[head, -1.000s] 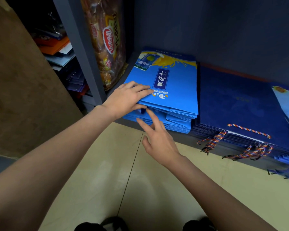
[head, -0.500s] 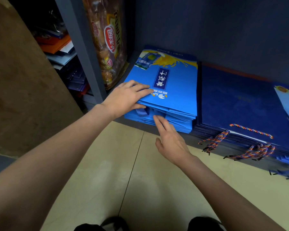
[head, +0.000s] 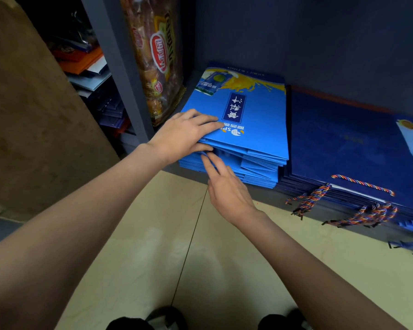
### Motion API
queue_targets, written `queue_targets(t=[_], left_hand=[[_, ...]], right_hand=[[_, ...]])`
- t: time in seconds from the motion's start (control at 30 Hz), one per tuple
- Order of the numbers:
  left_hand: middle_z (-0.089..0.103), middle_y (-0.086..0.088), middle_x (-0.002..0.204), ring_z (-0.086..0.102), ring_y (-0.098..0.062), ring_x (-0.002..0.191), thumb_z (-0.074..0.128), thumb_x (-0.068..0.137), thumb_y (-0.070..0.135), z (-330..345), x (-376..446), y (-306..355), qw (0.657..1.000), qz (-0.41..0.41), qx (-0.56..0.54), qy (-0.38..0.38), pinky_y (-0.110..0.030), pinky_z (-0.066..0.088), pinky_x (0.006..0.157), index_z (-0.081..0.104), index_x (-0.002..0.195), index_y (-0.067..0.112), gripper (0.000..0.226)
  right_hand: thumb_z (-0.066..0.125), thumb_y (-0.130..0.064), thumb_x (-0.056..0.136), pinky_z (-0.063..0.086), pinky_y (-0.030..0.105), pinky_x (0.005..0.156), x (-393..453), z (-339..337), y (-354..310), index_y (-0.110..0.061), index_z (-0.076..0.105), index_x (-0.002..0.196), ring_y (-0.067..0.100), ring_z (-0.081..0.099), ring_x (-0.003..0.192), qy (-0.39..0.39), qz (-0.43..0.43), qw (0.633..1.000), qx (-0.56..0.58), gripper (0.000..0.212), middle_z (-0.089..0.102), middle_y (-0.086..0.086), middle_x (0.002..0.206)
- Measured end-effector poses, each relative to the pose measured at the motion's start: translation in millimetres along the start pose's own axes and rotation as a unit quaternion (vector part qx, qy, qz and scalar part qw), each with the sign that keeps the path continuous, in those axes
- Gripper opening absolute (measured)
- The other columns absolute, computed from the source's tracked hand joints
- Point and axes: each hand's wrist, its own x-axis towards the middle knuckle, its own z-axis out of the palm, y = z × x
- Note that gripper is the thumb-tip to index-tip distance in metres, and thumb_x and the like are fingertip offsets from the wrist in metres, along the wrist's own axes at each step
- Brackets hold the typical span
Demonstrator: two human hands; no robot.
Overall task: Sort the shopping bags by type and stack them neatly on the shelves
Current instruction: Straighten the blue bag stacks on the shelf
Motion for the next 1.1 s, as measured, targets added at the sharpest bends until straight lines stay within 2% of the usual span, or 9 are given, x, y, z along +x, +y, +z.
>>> queue_targets(t=[0.17, 0.37, 0.53, 0.6, 0.7, 0.8, 0.9, 0.97, 1.1], left_hand=[[0.056, -0.008, 0.13, 0.055, -0.033, 0.11, 0.05, 0.084, 0.046, 1, -3, 4, 0.999, 0.025, 0.028, 0.025, -0.046, 0.047, 0.087, 0.051, 0.133, 0.015, 0.058], [0.027, -0.003, 0.151, 0.028, -0.031, 0.133, 0.064, 0.081, 0.048, 1, -8, -5, 0.997, -0.021, 0.062, -0.035, -0.045, 0.023, 0.109, 0.027, 0.146, 0.023, 0.08], [0.029, 0.001, 0.149, 0.029, -0.027, 0.132, 0.062, 0.083, 0.044, 6, -7, 3, 0.997, -0.05, 0.03, -0.047, -0.041, 0.025, 0.109, 0.028, 0.145, 0.024, 0.073], [0.033, -0.001, 0.147, 0.031, -0.029, 0.131, 0.065, 0.081, 0.04, 11, -6, 7, 0.997, -0.052, 0.044, -0.044, -0.045, 0.02, 0.111, 0.032, 0.143, 0.02, 0.073], [0.049, -0.008, 0.136, 0.045, -0.035, 0.121, 0.076, 0.07, 0.032, 15, -7, 12, 0.996, -0.052, 0.074, -0.023, -0.054, 0.026, 0.106, 0.047, 0.133, 0.013, 0.072], [0.063, -0.012, 0.115, 0.061, -0.035, 0.1, 0.088, 0.05, 0.03, 17, -8, 14, 0.996, -0.041, 0.079, 0.008, -0.051, 0.046, 0.091, 0.061, 0.116, 0.008, 0.075], [0.069, -0.012, 0.103, 0.068, -0.033, 0.086, 0.092, 0.035, 0.028, 16, -6, 16, 0.996, -0.03, 0.077, 0.024, -0.042, 0.056, 0.071, 0.067, 0.104, 0.005, 0.077], [0.071, -0.012, 0.1, 0.07, -0.031, 0.085, 0.092, 0.036, 0.027, 17, -6, 17, 0.997, -0.017, 0.076, 0.026, -0.039, 0.057, 0.066, 0.069, 0.1, 0.005, 0.072], [0.072, -0.014, 0.098, 0.071, -0.032, 0.085, 0.091, 0.044, 0.024, 13, -4, 16, 0.996, -0.016, 0.072, 0.048, -0.041, 0.057, 0.066, 0.071, 0.097, 0.003, 0.06]], right_hand=[[0.038, 0.003, 0.088, 0.034, 0.032, 0.07, 0, -9, 7, -0.021, 0.006, 0.15, 0.025, 0.048, 0.112, 0.005, 0.046, 0.998, -0.051, 0.073, 0.012, -0.01, 0.151], [0.039, -0.009, 0.096, 0.035, 0.035, 0.061, -1, -1, 12, -0.013, 0.018, 0.145, 0.027, 0.059, 0.091, -0.015, 0.087, 0.991, -0.097, 0.054, 0.017, -0.01, 0.147], [0.042, -0.015, 0.095, 0.043, 0.035, 0.079, -9, 1, 7, -0.012, 0.004, 0.149, 0.026, 0.05, 0.114, -0.055, 0.083, 0.989, -0.109, 0.067, 0.008, -0.007, 0.154], [0.041, -0.015, 0.094, 0.046, 0.034, 0.084, -24, -4, 9, -0.014, 0.013, 0.15, 0.026, 0.052, 0.115, -0.059, 0.065, 0.991, -0.101, 0.062, 0.006, -0.003, 0.157], [0.048, -0.014, 0.086, 0.053, 0.034, 0.067, -41, -13, 16, -0.009, 0.061, 0.119, 0.027, 0.066, 0.088, 0.127, -0.042, 0.99, -0.041, 0.036, 0.052, 0.01, 0.135], [0.05, -0.021, 0.085, 0.048, 0.033, 0.082, -28, -32, 26, -0.004, 0.065, 0.106, 0.023, 0.054, 0.099, 0.253, -0.088, 0.963, 0.013, 0.031, 0.063, 0.011, 0.111], [0.066, -0.035, 0.08, 0.037, 0.041, 0.099, 2, -43, 26, -0.007, 0.05, 0.129, 0.029, 0.043, 0.121, 0.181, -0.004, 0.98, -0.082, 0.059, 0.046, 0.015, 0.135], [0.064, -0.044, 0.082, 0.027, 0.042, 0.107, 21, -42, 24, -0.009, 0.038, 0.139, 0.03, 0.037, 0.129, 0.107, 0.032, 0.984, -0.137, 0.072, 0.036, 0.013, 0.144], [0.065, -0.042, 0.08, 0.031, 0.042, 0.101, 45, -42, 23, -0.012, 0.047, 0.131, 0.03, 0.044, 0.119, 0.131, 0.021, 0.973, -0.189, 0.062, 0.048, 0.009, 0.132]])
